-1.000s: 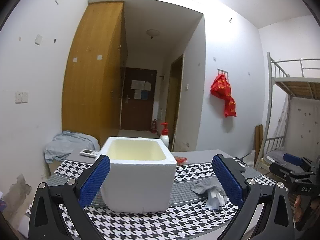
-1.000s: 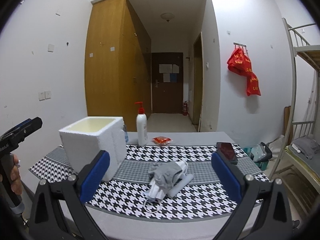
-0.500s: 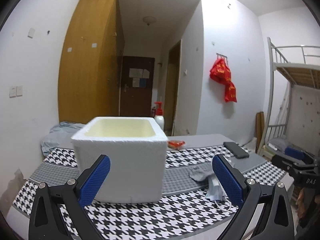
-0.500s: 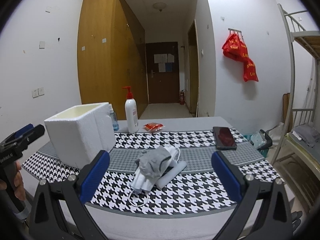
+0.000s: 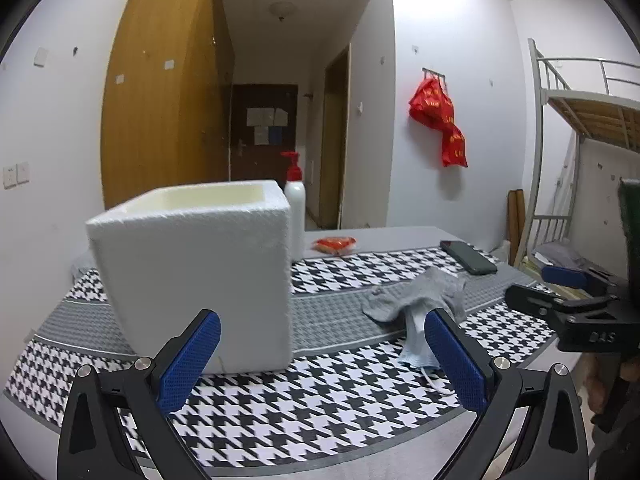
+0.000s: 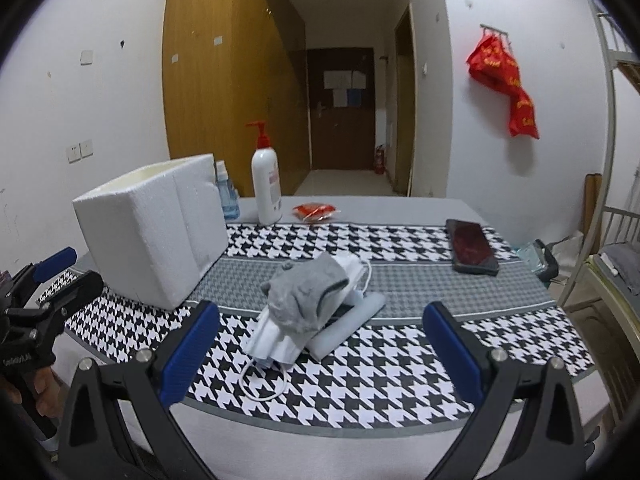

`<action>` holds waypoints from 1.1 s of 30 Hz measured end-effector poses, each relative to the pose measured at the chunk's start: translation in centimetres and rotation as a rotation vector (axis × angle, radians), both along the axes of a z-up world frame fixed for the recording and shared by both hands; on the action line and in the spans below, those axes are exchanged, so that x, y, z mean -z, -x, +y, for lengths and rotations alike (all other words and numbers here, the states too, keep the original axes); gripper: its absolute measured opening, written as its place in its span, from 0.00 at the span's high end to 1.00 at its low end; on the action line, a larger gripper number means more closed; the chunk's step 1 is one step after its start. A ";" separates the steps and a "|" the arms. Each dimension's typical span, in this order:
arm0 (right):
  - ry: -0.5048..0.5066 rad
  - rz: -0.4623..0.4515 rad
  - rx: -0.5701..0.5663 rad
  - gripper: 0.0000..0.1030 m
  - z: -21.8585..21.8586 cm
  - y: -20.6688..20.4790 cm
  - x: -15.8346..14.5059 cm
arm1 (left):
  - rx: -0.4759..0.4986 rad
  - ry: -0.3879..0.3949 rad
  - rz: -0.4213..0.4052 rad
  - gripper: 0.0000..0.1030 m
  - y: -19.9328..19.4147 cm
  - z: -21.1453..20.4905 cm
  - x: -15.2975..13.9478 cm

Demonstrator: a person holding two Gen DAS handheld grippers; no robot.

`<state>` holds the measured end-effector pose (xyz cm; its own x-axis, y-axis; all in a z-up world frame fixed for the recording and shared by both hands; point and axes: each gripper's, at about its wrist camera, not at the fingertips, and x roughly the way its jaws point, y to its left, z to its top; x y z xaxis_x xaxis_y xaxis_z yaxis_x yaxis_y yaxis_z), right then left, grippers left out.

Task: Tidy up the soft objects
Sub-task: 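Close the right tool on the grey sock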

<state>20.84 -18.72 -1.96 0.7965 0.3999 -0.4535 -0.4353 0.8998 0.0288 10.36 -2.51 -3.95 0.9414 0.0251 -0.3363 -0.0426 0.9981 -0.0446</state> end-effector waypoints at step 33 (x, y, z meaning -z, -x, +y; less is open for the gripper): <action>0.011 0.168 -0.203 0.82 2.7 -8.1 3.5 | -0.065 0.016 0.138 0.01 -6.5 -1.4 2.5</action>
